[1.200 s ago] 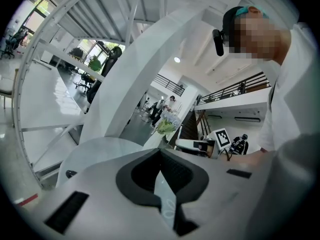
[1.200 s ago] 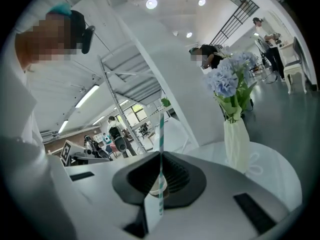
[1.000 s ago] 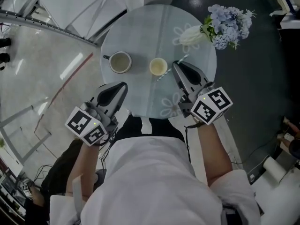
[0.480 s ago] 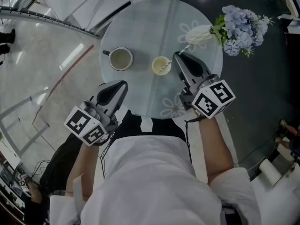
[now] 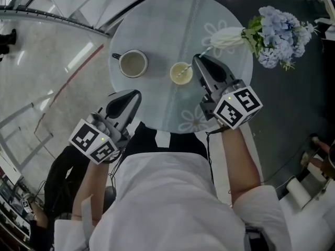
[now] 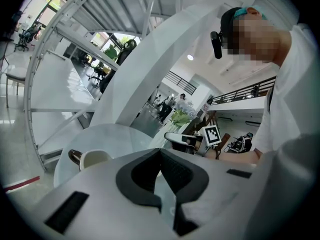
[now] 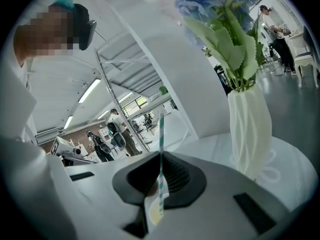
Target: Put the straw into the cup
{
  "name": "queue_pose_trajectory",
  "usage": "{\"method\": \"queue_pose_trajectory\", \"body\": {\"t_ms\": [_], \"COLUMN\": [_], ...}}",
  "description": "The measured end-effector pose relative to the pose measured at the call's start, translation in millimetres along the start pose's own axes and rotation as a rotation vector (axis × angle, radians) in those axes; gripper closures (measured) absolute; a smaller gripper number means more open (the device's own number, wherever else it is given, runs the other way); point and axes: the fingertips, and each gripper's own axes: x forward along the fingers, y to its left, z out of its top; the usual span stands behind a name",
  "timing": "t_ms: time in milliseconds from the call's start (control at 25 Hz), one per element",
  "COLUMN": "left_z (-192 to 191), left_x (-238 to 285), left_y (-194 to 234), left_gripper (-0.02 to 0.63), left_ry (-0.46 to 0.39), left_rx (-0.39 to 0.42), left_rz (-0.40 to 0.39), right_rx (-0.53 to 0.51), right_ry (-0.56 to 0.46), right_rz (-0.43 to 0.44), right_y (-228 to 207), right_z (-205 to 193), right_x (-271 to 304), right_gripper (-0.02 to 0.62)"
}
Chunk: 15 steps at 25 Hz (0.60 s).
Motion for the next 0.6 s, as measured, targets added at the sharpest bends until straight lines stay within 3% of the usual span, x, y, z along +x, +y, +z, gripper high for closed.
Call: {"method": "queue_pose_trajectory", "body": {"t_ms": [600], "left_z": [-18.0], "left_x": [3.9], "left_y": [9.0], "left_gripper": [0.584], "left_ry": [0.014], "left_rx": [-0.015], "left_rz": [0.005], "right_rx": [-0.024], "right_ry": [0.027], "right_rz": [-0.006], "right_y": [-12.8], "right_z": [-24.7], "right_x": [14.1], "right_gripper": [0.563]}}
